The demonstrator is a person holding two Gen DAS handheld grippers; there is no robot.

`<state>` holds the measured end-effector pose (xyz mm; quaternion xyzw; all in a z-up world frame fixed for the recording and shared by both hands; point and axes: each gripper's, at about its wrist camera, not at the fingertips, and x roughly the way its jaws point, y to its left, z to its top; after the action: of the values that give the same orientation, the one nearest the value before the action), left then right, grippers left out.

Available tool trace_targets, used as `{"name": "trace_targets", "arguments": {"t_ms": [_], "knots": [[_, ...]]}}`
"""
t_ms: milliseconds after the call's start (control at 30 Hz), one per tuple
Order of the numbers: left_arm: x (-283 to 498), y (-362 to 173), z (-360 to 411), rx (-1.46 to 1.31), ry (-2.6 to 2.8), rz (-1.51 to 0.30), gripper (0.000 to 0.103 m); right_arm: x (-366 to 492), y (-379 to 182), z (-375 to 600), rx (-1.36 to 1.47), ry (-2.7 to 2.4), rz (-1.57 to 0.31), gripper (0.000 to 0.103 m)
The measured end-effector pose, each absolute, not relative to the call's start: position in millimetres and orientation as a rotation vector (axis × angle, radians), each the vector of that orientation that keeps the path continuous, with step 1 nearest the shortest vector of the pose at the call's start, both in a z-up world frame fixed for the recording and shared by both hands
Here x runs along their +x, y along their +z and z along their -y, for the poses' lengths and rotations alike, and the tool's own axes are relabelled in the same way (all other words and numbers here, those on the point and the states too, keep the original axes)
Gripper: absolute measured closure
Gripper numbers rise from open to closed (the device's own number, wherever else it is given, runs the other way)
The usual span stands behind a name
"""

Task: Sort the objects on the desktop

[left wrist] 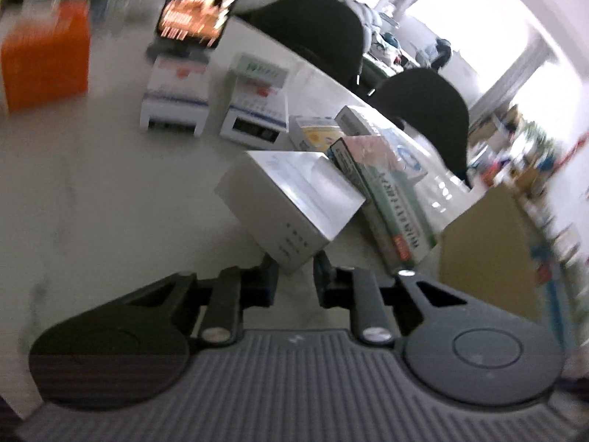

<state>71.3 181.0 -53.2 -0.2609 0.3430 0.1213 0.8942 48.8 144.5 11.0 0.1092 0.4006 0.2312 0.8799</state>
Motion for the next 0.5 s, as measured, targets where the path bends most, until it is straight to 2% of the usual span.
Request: {"name": "trace_targets", "arguments": {"t_ms": [200, 233, 333, 500], "knots": [[74, -48, -155, -0.304, 0.253, -0.735, 0.09, 49, 9, -143, 0.232, 0.481, -0.836, 0.017], [73, -51, -161, -0.343, 0.229, -0.74, 0.087, 50, 9, -143, 0.232, 0.482, -0.837, 0.017], [72, -62, -187, -0.603, 0.149, -0.721, 0.06, 50, 9, -142, 0.233, 0.482, -0.837, 0.017], [62, -79, -217, -0.934, 0.123, -0.658, 0.057, 50, 8, -141, 0.234, 0.482, -0.837, 0.017]]}}
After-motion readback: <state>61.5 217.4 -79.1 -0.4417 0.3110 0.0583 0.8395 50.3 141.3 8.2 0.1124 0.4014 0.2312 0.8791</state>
